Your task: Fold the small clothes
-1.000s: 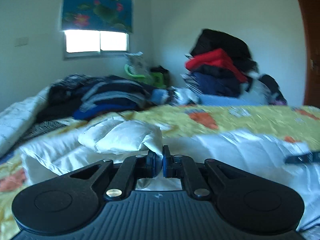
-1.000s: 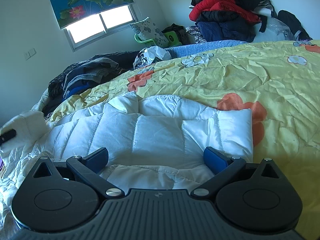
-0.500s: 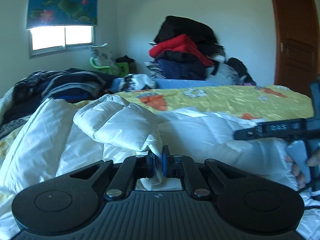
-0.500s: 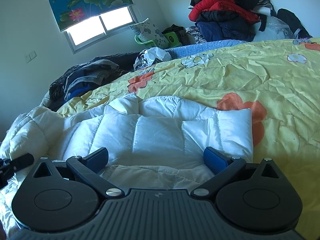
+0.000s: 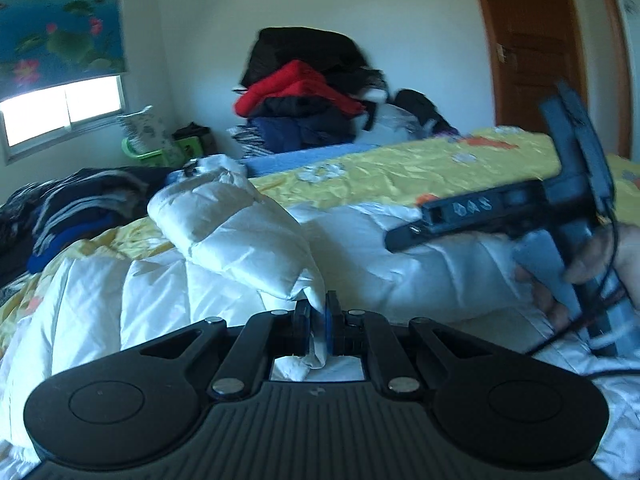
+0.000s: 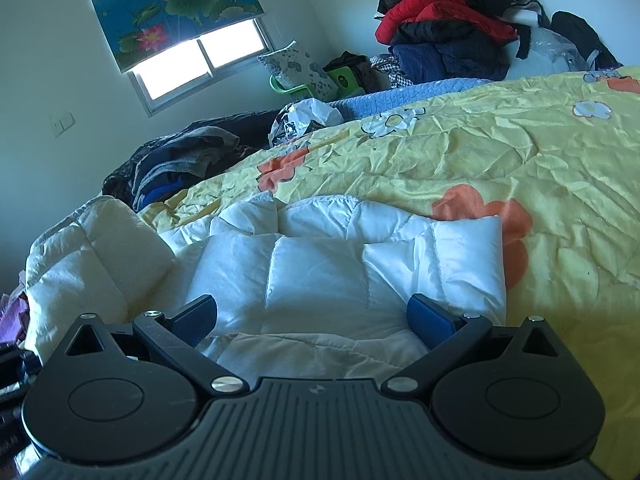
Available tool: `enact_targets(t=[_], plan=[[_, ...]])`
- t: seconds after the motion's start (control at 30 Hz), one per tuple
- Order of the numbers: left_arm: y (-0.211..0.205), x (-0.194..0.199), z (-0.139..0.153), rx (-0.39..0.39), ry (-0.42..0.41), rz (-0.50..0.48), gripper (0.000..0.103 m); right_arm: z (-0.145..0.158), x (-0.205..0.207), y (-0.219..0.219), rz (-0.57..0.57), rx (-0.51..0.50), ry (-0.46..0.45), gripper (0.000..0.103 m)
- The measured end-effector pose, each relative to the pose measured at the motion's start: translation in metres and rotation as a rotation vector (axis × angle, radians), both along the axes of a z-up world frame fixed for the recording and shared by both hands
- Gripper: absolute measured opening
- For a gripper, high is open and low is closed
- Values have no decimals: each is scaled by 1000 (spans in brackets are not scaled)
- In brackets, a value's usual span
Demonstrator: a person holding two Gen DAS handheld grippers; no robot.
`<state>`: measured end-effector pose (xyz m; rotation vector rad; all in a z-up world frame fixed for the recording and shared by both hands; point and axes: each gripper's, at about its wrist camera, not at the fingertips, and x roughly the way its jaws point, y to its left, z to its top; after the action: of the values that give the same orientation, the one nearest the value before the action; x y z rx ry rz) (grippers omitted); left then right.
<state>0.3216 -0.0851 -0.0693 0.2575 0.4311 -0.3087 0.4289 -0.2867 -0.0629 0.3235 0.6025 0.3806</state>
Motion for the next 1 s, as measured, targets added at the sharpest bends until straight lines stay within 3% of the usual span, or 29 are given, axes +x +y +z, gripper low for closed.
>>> enact_targets(t=[0.17,0.33,0.4,0.5,0.53,0.57,0.63,0.7,0.77,1.0], plan=[[-17,-3,-16,123,28,-80,8,-1,0,-6,-8,39,-1,101],[-28,-10,-29,224,-30,-66,11,-2,-1,-11,-14,89,1,101],[-24,-15,-26,208,-37,-52,16,-3,-1,-14,-13,113,6,101],[-11,-25,-19,148,-45,-8,31,-2,2,-21,9,178,43,101],[-5,-29,-17,127,-50,9,43,-1,3,-27,12,220,72,102],[1,-33,-15,108,-56,27,62,0,4,-34,4,281,109,102],[13,-42,-11,67,-78,64,76,0,3,-50,-25,444,188,103],[21,-49,-5,39,-92,92,76,-2,1,-62,-26,611,256,103],[27,-55,-1,18,-101,118,76,5,-5,-65,-5,665,266,103],[42,-72,4,-32,-72,145,76,49,-38,-51,59,557,186,102]])
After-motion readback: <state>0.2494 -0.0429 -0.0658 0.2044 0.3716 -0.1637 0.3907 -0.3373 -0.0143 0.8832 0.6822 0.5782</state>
